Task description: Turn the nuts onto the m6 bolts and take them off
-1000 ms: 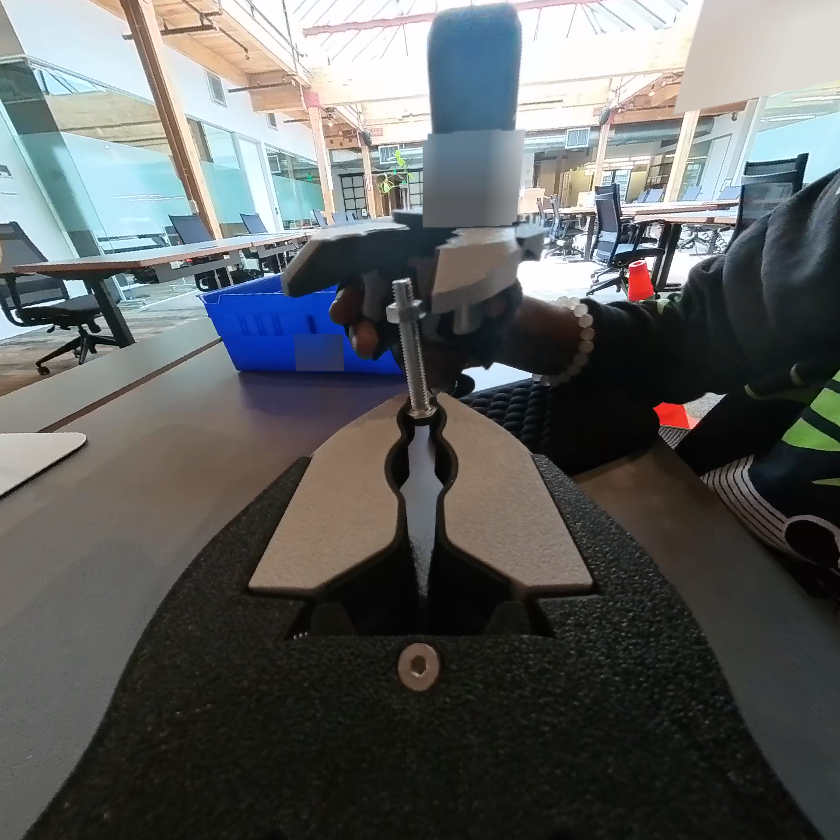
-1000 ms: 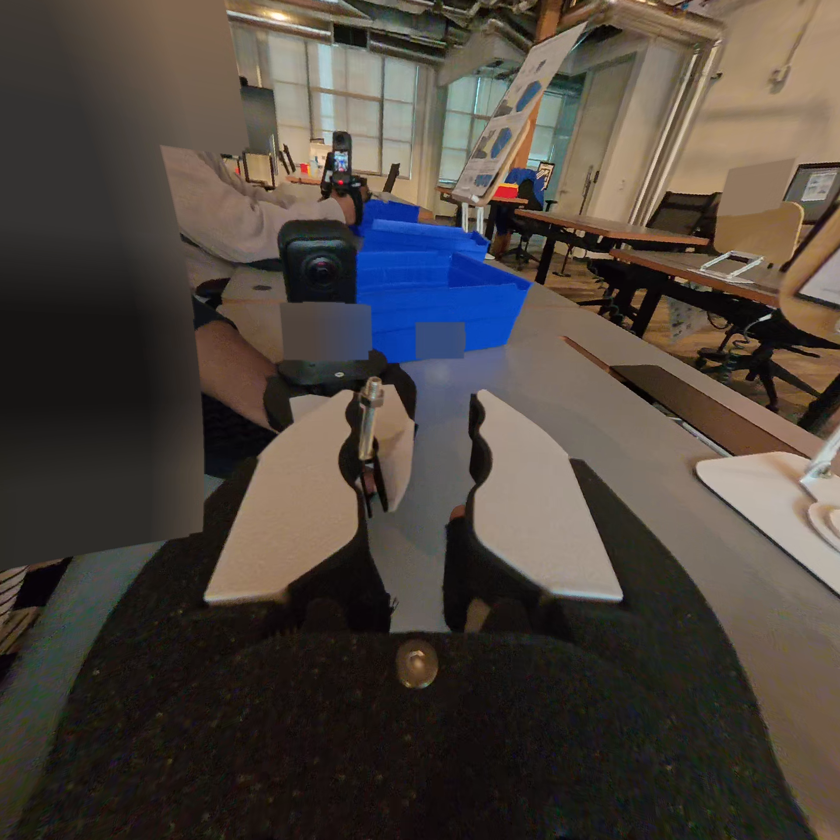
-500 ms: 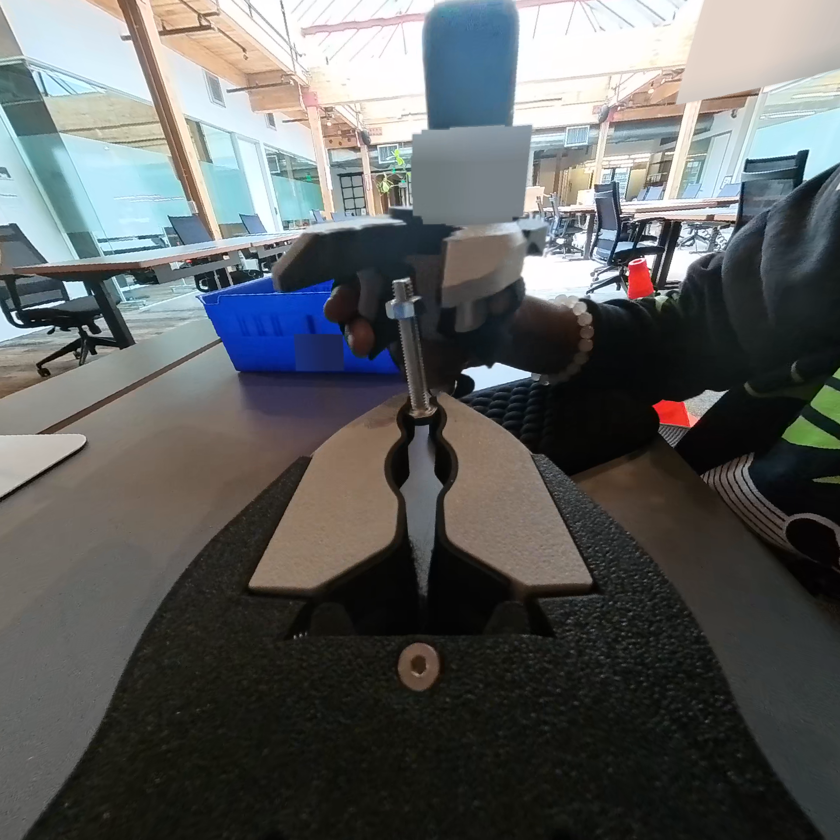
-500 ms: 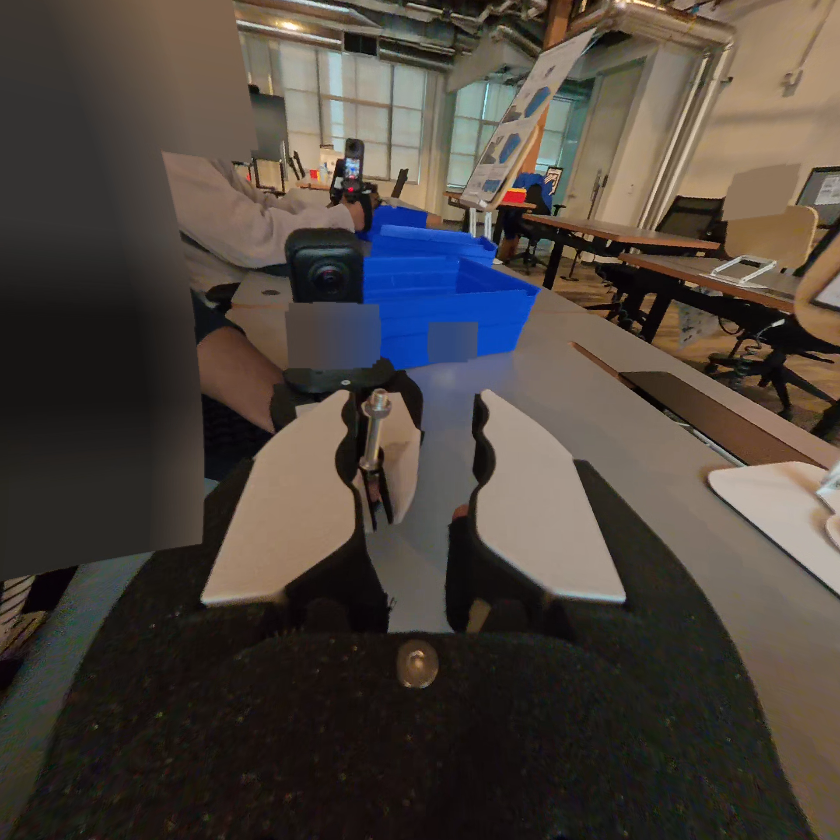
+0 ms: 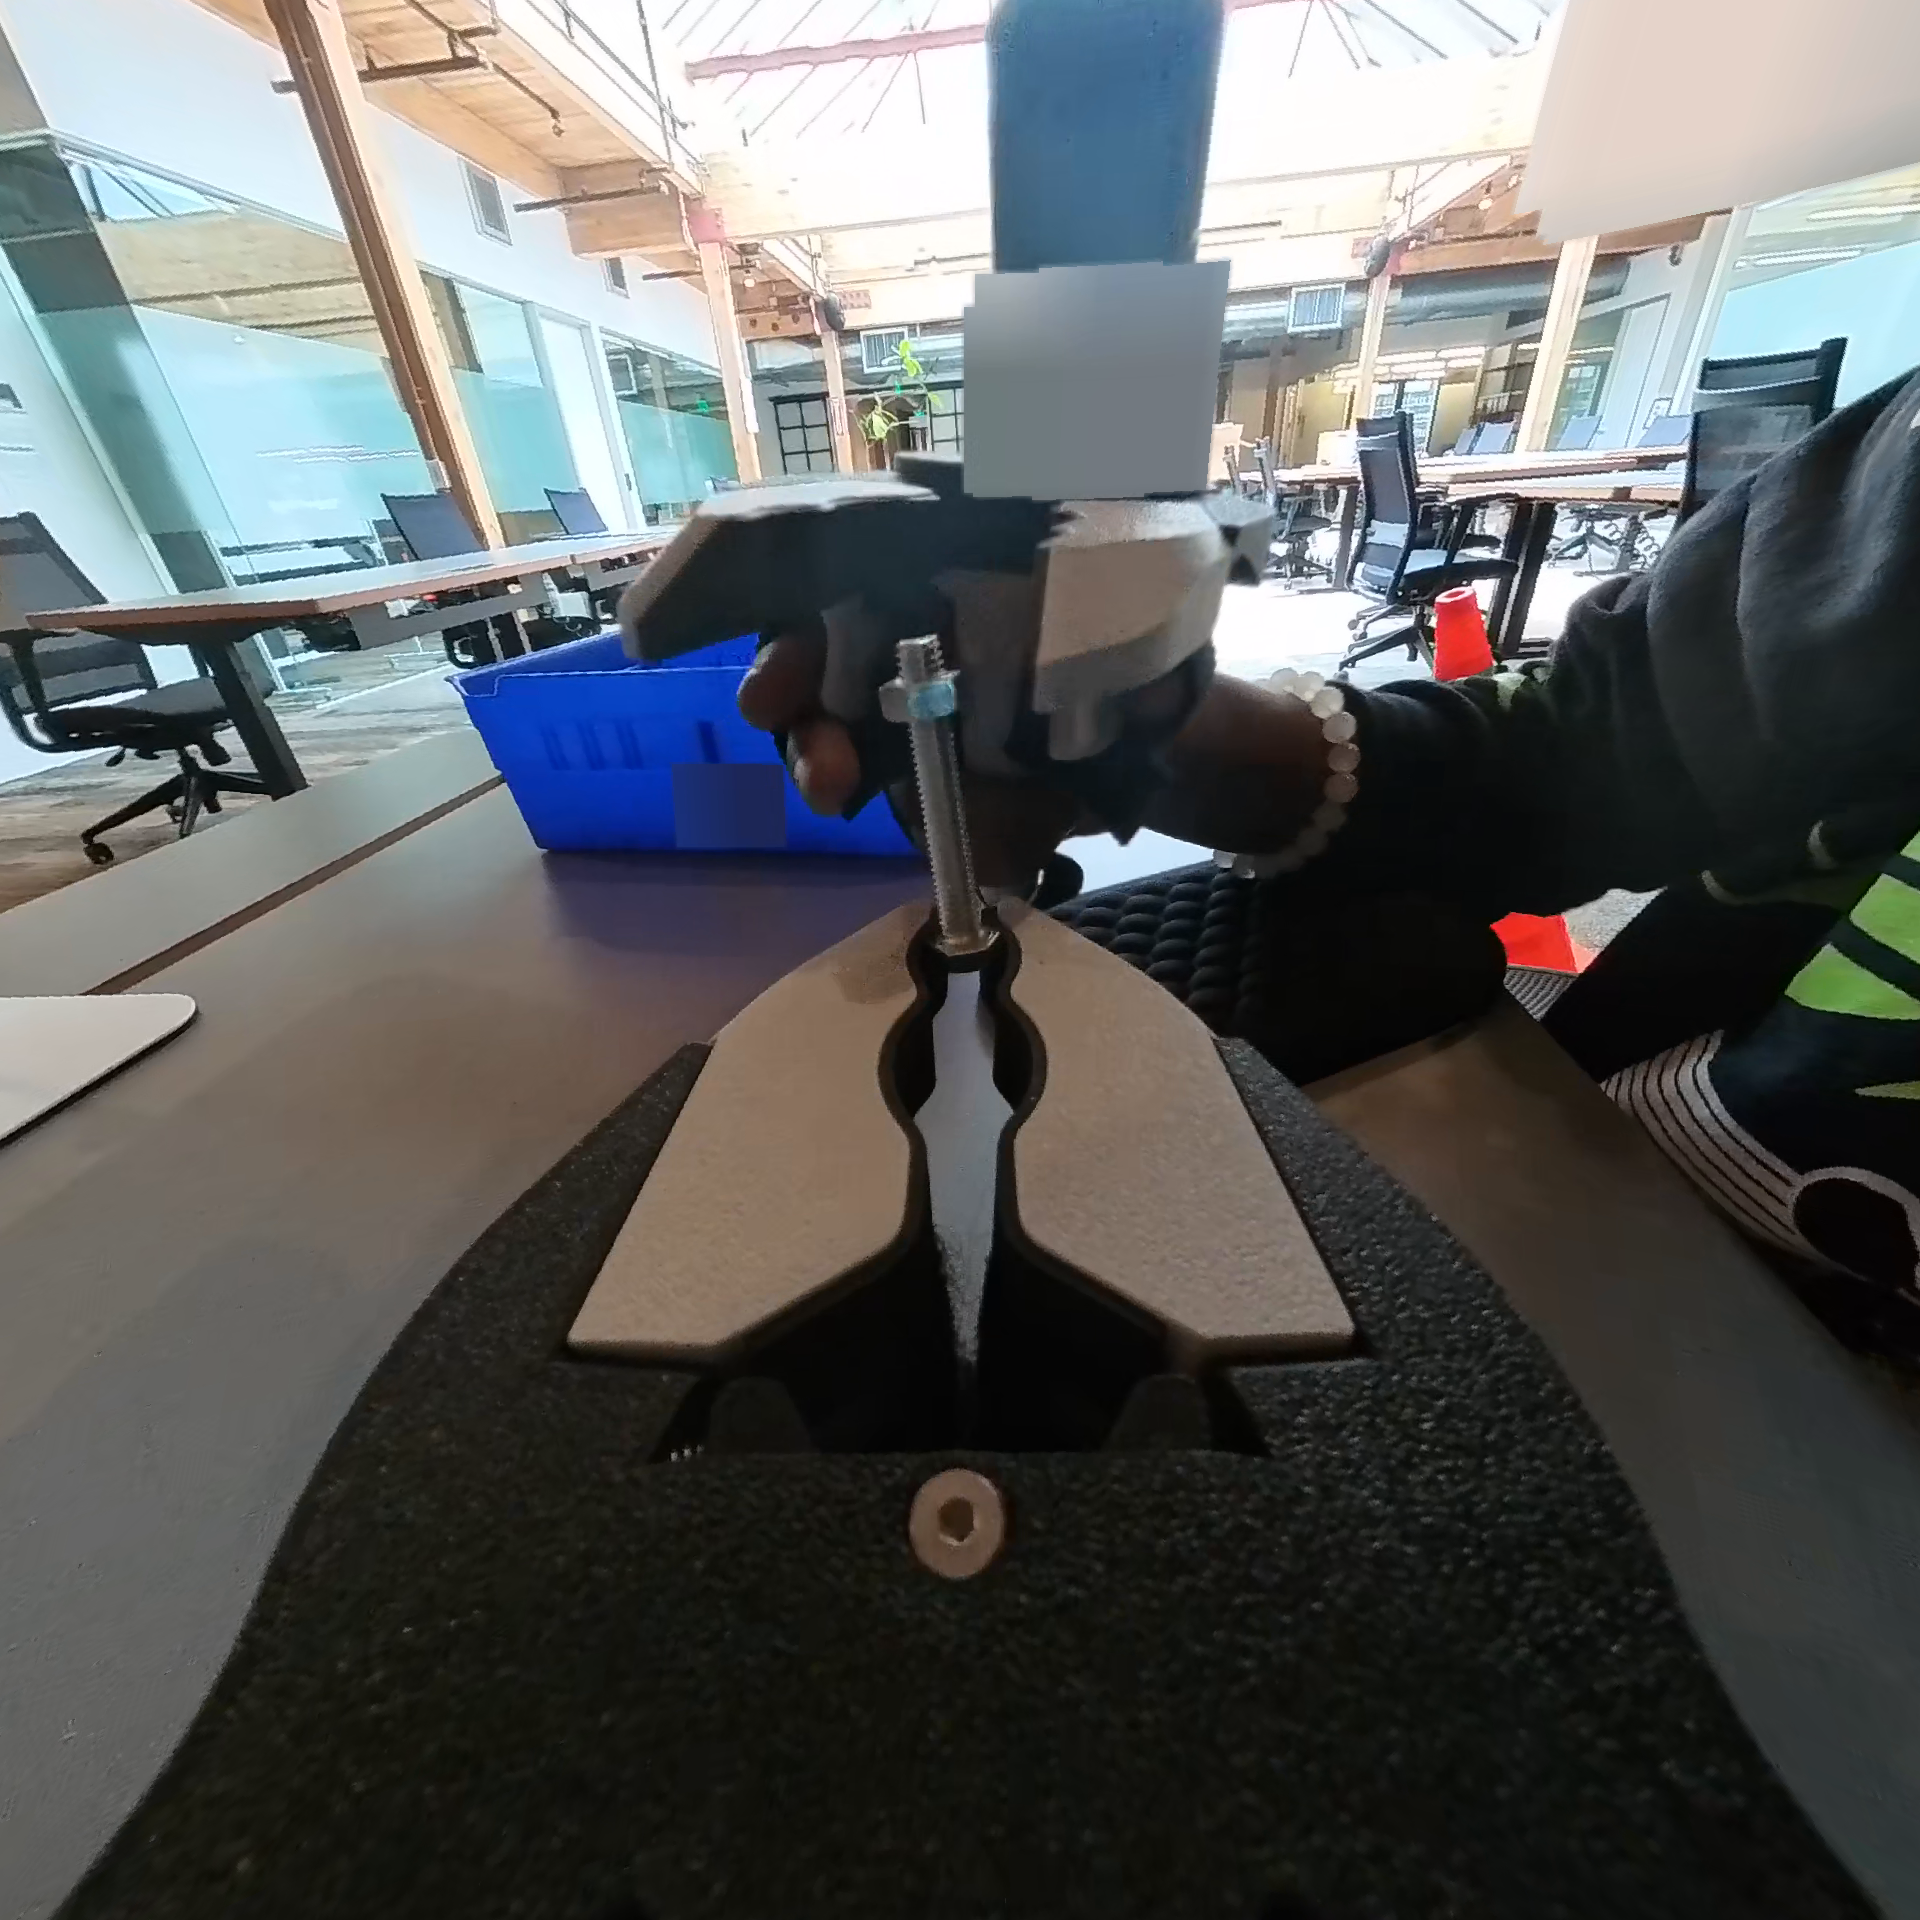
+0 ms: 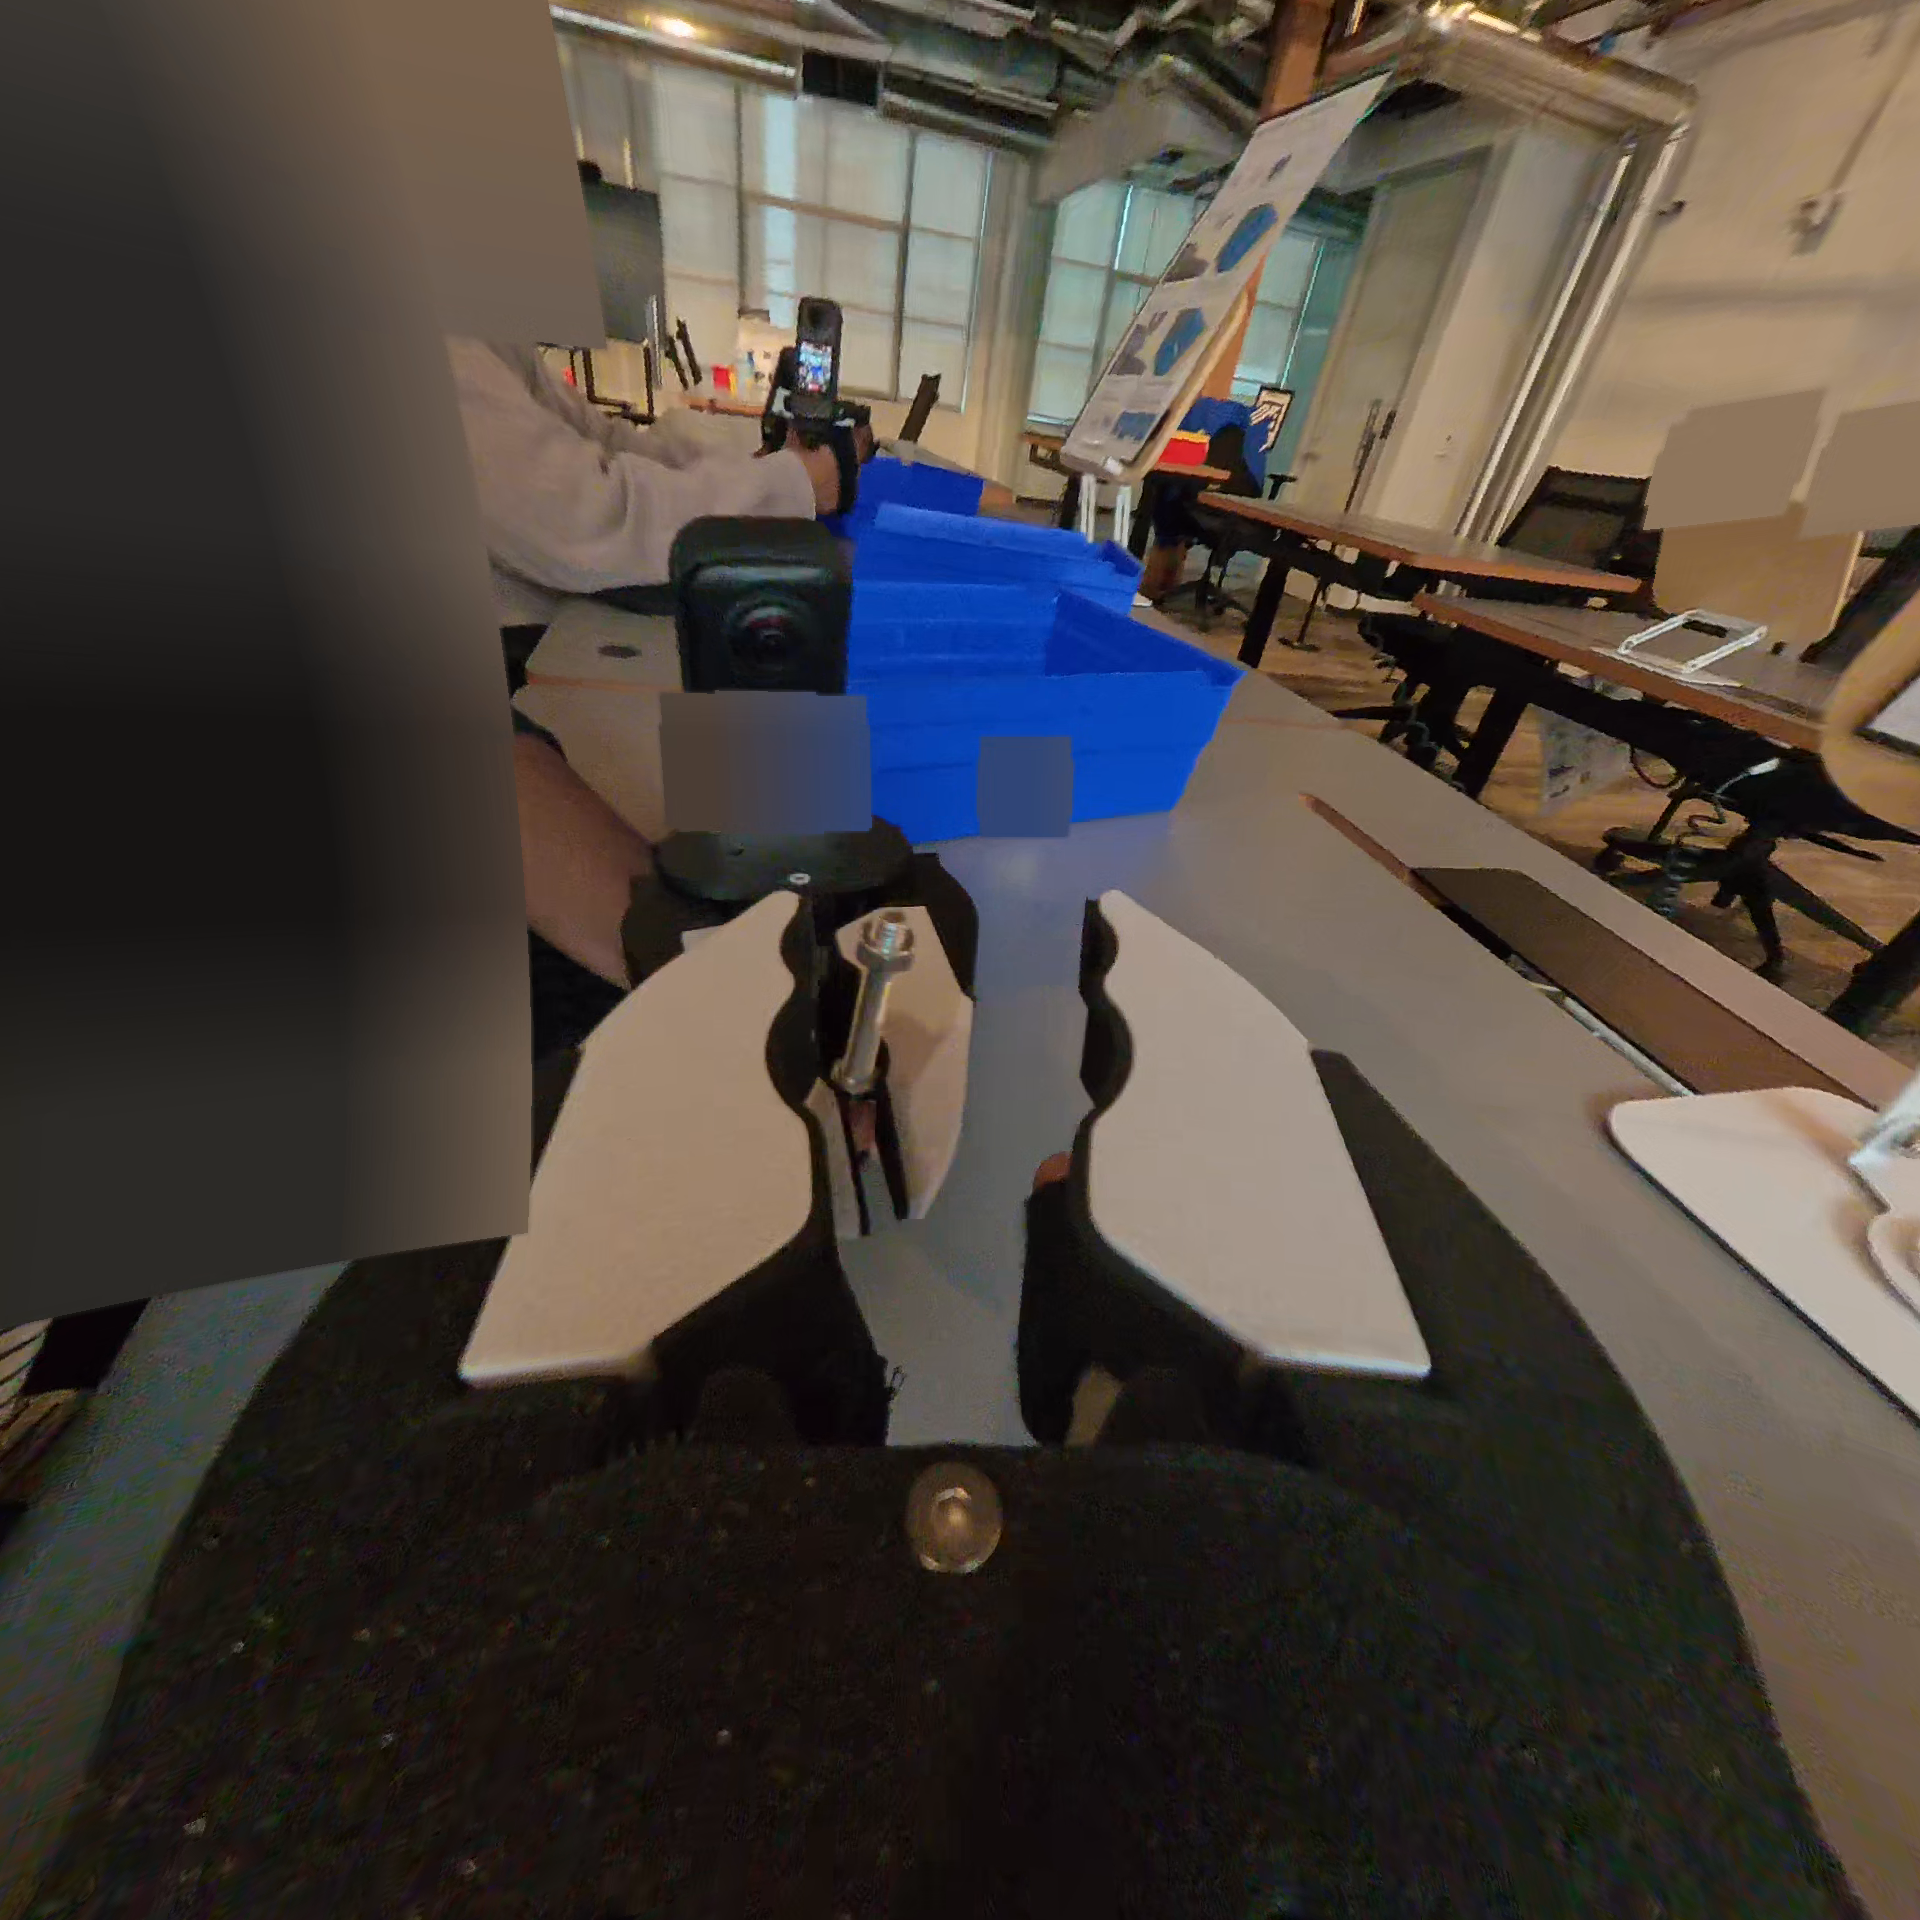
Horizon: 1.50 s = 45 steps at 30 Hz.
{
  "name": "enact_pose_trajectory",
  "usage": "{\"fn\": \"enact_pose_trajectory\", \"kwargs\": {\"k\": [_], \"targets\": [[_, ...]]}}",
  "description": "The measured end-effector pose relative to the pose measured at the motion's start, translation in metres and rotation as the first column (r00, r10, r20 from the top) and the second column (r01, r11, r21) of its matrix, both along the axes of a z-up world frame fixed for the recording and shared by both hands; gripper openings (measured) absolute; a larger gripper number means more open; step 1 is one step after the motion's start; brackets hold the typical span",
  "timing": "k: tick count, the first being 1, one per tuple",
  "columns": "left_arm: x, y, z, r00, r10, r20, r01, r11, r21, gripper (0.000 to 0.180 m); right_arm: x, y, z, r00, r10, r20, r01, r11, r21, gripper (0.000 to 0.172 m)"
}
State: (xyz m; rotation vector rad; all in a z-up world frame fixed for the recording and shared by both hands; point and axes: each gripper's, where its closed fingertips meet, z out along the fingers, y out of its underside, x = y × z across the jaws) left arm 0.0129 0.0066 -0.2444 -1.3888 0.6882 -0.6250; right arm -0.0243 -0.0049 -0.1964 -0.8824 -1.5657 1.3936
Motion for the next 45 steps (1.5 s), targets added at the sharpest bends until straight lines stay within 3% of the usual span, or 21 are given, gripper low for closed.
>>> {"fn": "enact_pose_trajectory", "kwargs": {"k": [8,15,21,28,35,41,45], "targets": [[-0.001,0.0,0.001,1.0,-0.001,0.008,0.001,1.0,0.0,0.006,0.01,0.032,-0.005,0.997,-0.073,0.001,0.073,0.997,-0.041,0.045],[0.0,0.0,0.0,1.0,-0.003,-0.003,0.003,1.0,0.003,0.006,-0.001,0.003,0.0,1.0,-0.008,0.004,0.008,1.0,0.002,0.048],[-0.001,0.0,0.001,1.0,0.001,0.011,-0.001,1.0,0.001,0.006,0.011,0.029,-0.001,0.998,-0.057,-0.013,0.057,0.997,-0.049,0.045],[0.0,0.0,0.0,1.0,-0.002,-0.003,0.002,1.0,0.003,0.006,0.0,0.003,0.0,1.0,-0.006,0.002,0.006,1.0,0.0,0.048],[-0.001,0.0,0.001,1.0,0.001,0.005,-0.001,1.0,0.002,0.006,0.01,0.029,-0.004,0.998,-0.059,0.0,0.059,0.998,-0.025,0.046],[0.0,0.0,0.0,1.0,-0.001,-0.003,0.001,1.0,0.004,0.006,0.001,0.005,0.003,1.0,-0.009,-0.008,0.009,1.0,0.011,0.049],[0.0,0.0,0.0,1.0,0.0,-0.001,0.0,1.0,0.003,0.006,0.004,0.015,-0.001,1.0,-0.031,0.004,0.031,0.999,0.006,0.051]]}}
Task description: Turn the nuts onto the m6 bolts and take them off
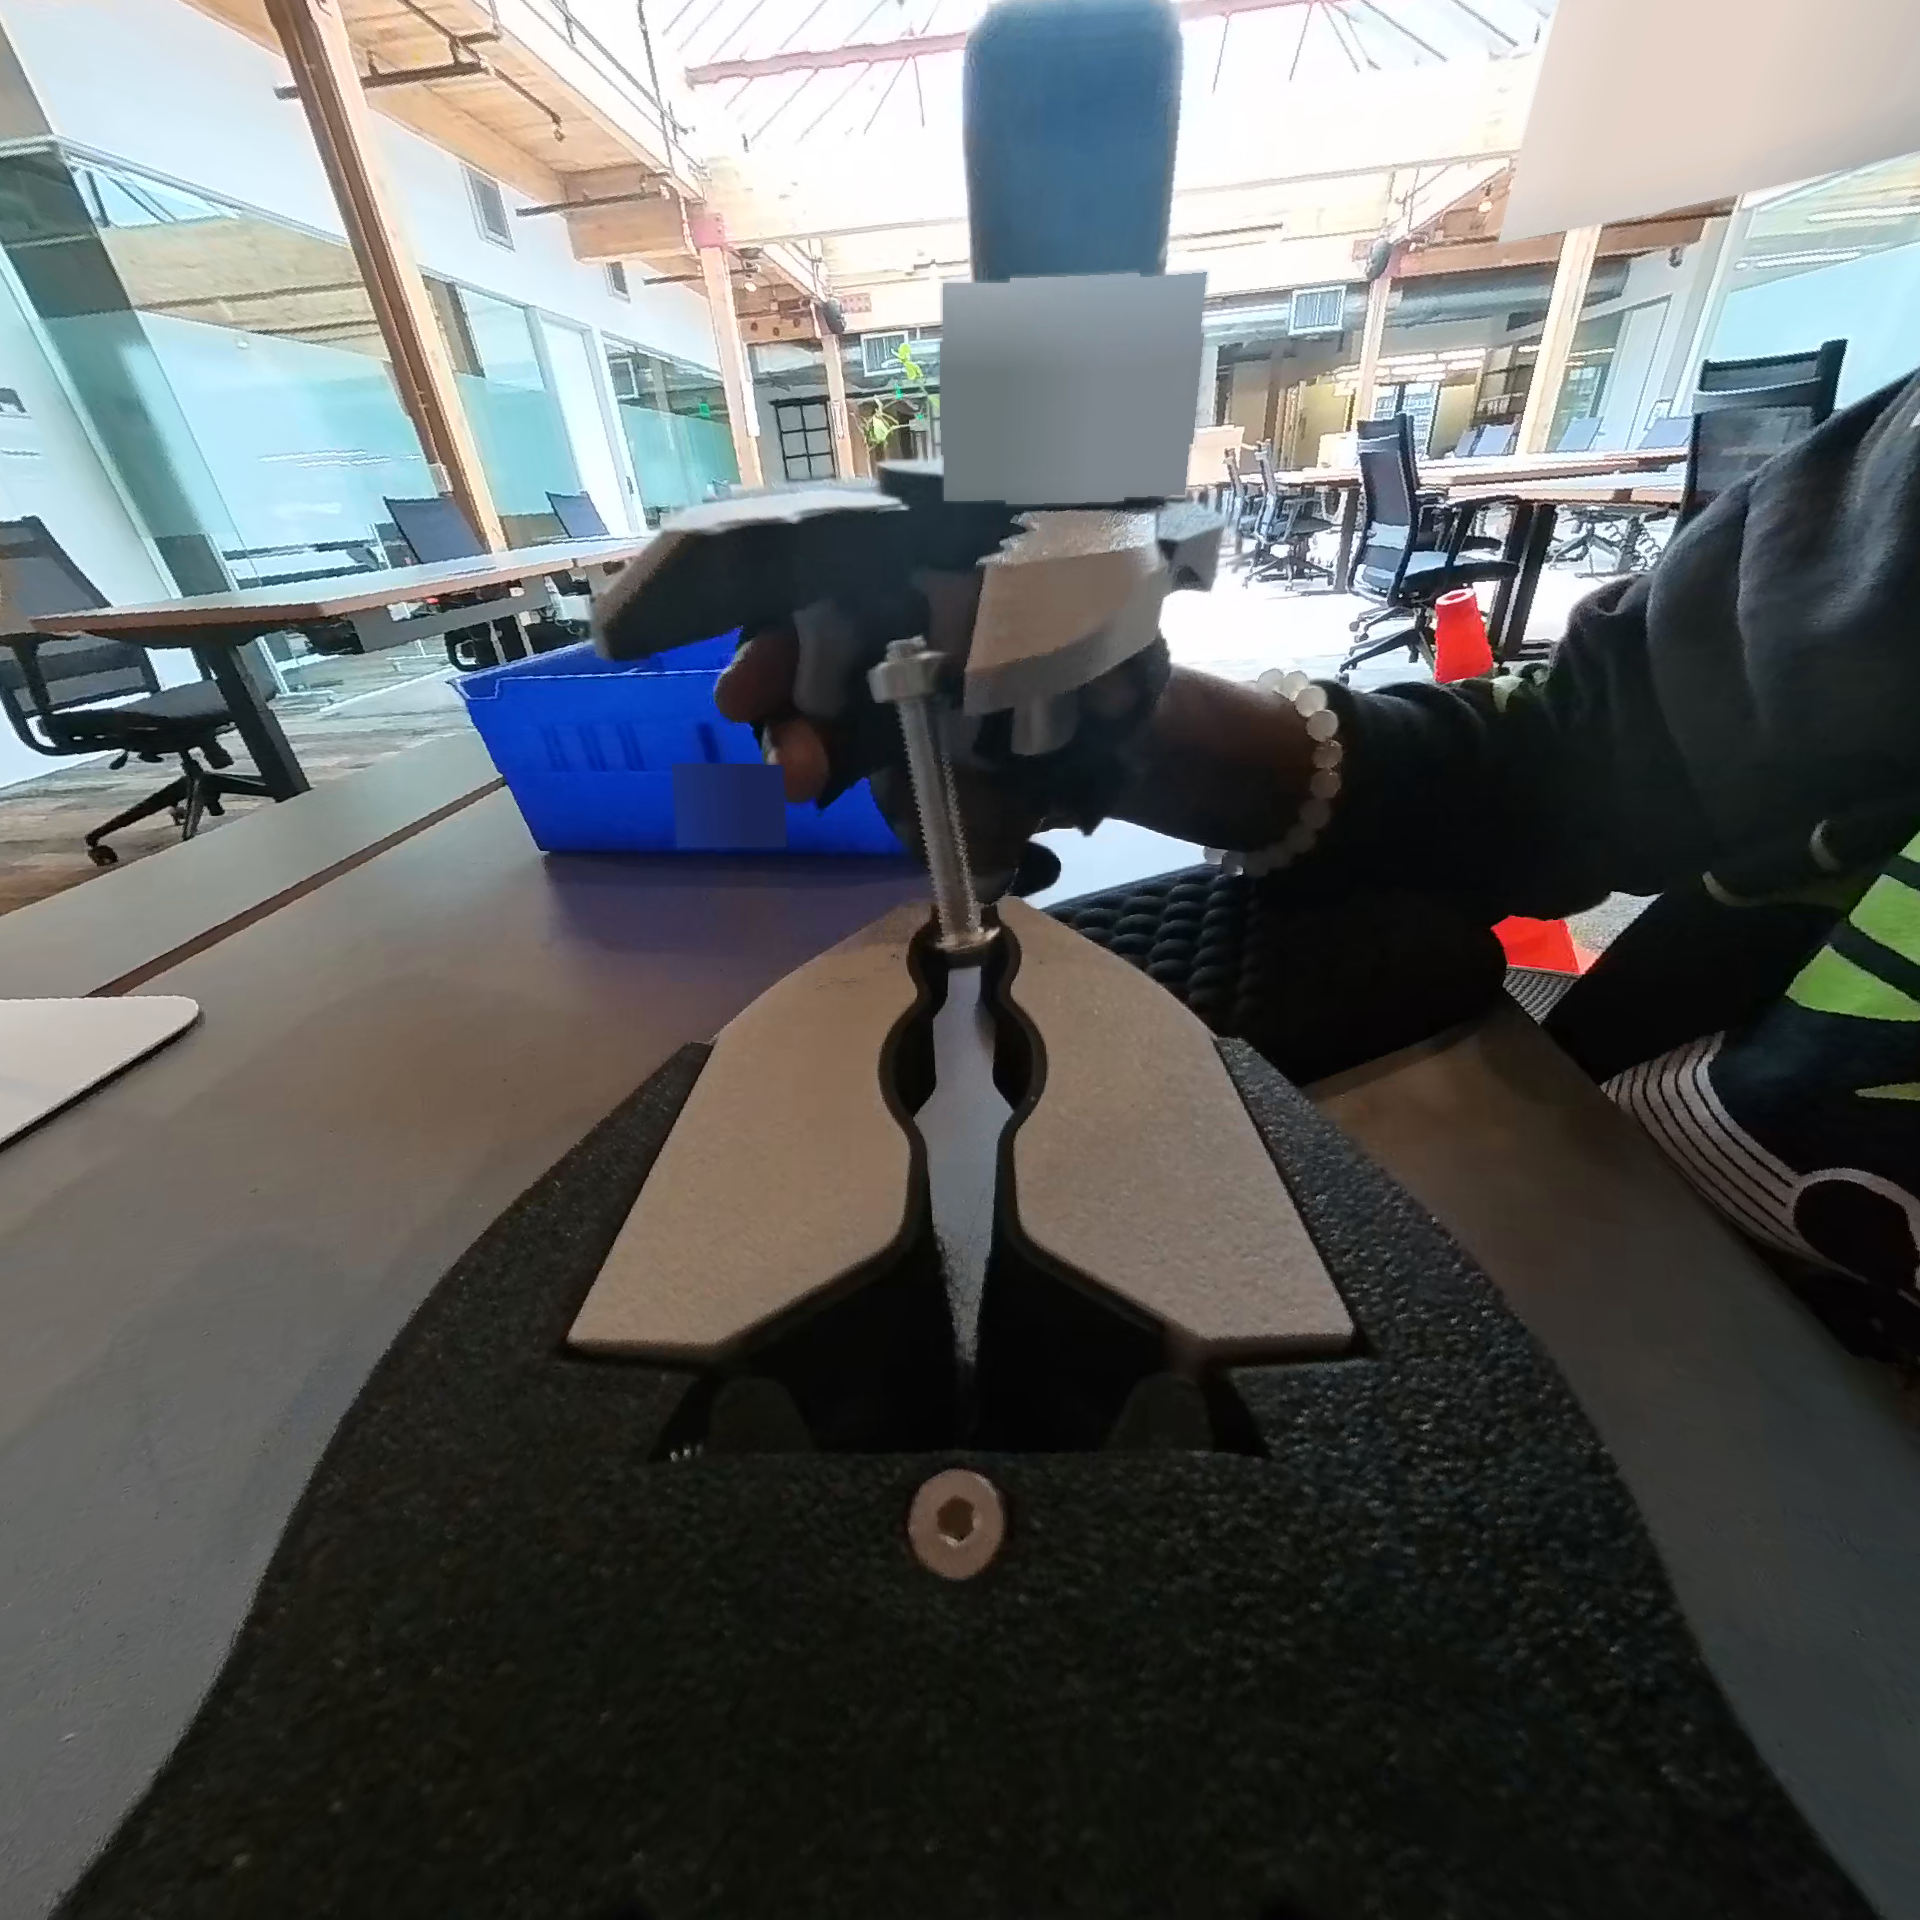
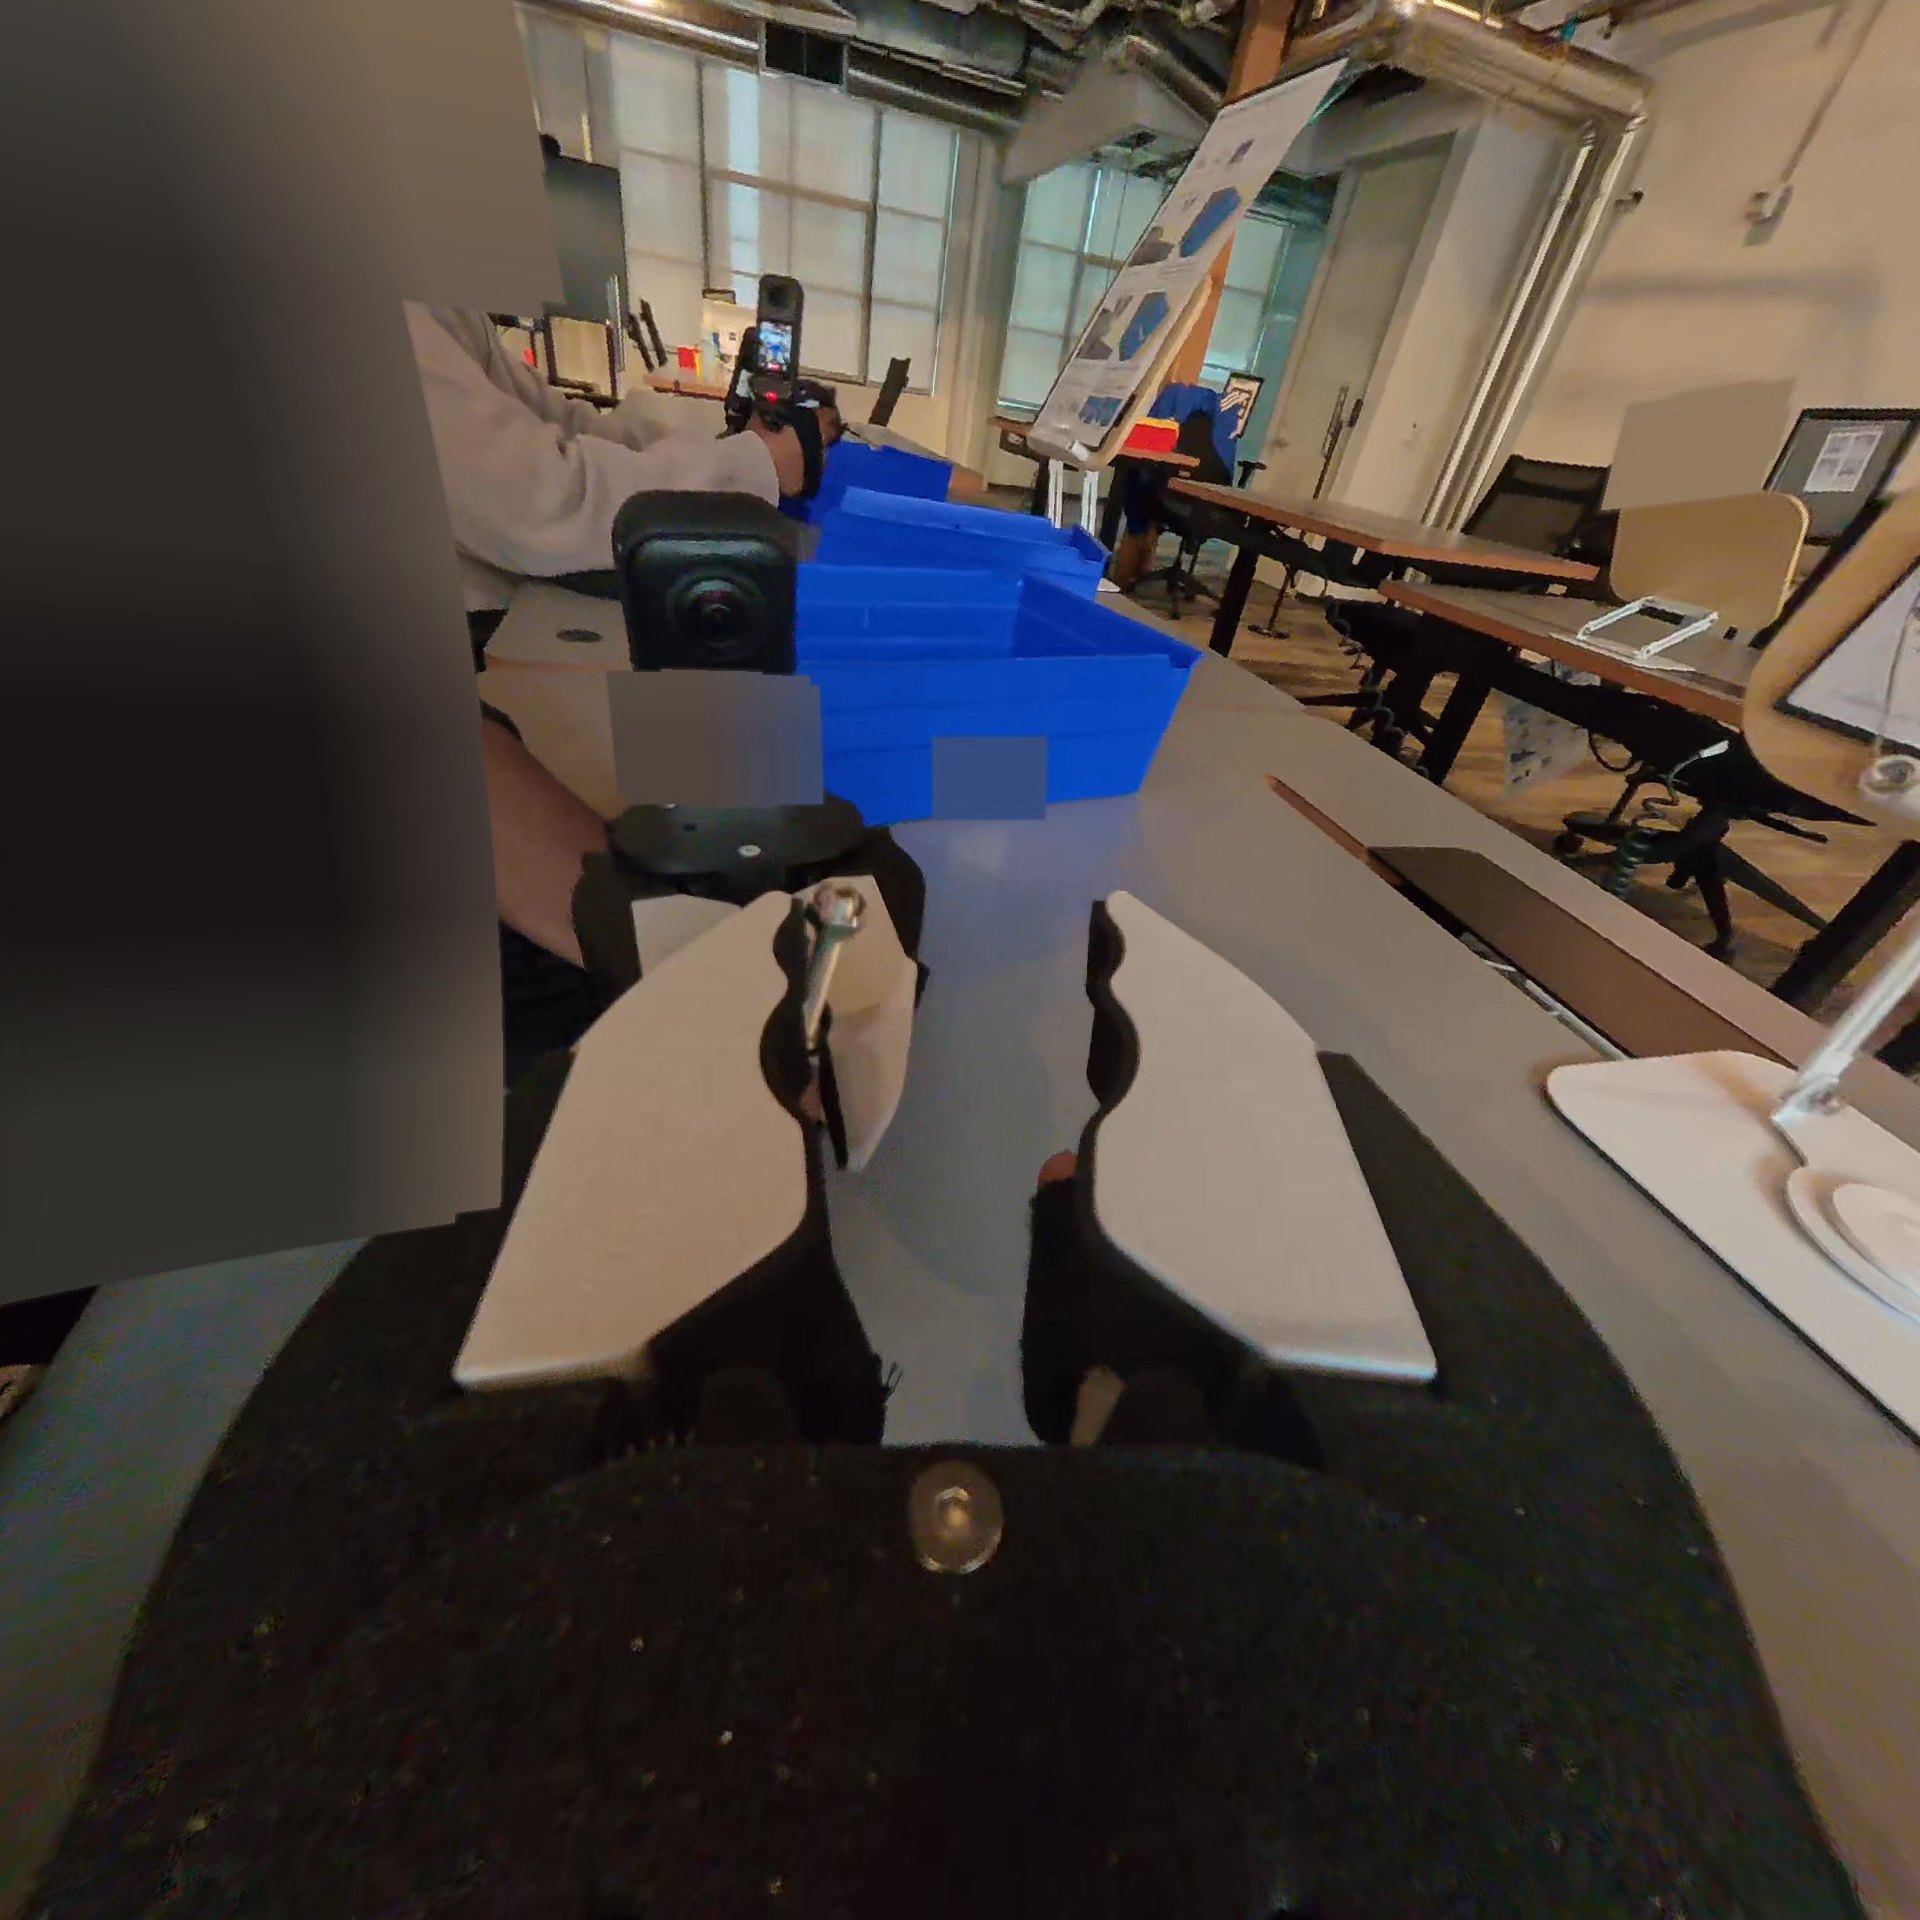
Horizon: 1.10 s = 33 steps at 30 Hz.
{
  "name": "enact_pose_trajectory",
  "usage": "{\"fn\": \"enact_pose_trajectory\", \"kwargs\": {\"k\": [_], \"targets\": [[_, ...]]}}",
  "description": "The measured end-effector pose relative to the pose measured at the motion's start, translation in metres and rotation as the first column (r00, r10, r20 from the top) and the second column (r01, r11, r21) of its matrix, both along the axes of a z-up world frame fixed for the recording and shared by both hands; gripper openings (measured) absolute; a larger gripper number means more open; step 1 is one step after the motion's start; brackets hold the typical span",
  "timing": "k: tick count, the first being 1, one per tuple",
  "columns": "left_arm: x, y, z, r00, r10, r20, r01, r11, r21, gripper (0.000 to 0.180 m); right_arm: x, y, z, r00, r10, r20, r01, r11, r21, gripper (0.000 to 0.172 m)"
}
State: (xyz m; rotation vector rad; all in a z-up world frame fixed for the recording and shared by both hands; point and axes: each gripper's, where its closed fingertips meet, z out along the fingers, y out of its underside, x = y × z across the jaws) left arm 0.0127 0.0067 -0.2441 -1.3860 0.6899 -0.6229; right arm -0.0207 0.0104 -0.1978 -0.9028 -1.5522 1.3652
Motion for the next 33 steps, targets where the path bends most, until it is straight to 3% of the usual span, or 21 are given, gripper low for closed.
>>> {"fn": "enact_pose_trajectory", "kwargs": {"k": [3,10,19,25,30,33], "targets": [[0.0,0.0,0.0,1.0,0.0,0.004,0.0,1.0,-0.001,0.006,0.007,0.012,0.002,0.999,-0.026,-0.023,0.025,0.999,-0.029,0.046],[0.0,0.0,0.0,1.0,-0.001,-0.004,0.001,1.0,0.0,0.006,-0.001,-0.01,0.006,1.0,0.025,-0.018,-0.025,1.0,-0.007,0.048],[0.0,0.0,0.0,1.0,-0.001,0.0,0.001,1.0,-0.002,0.006,0.008,0.005,0.007,0.999,-0.007,-0.033,0.006,0.999,-0.036,0.045],[0.0,-0.001,0.0,1.0,-0.002,-0.002,0.002,1.0,0.001,0.006,-0.003,-0.006,-0.001,1.0,-0.003,0.011,0.002,0.999,0.034,0.049],[0.0,-0.001,0.0,1.0,-0.001,0.002,0.001,1.0,0.003,0.005,0.009,0.015,0.001,0.999,-0.029,-0.016,0.029,0.999,-0.022,0.046],[0.0,0.0,0.0,1.0,-0.001,0.001,0.001,1.0,0.001,0.005,0.008,0.003,0.008,0.999,0.013,-0.036,-0.015,0.999,-0.034,0.047]]}}
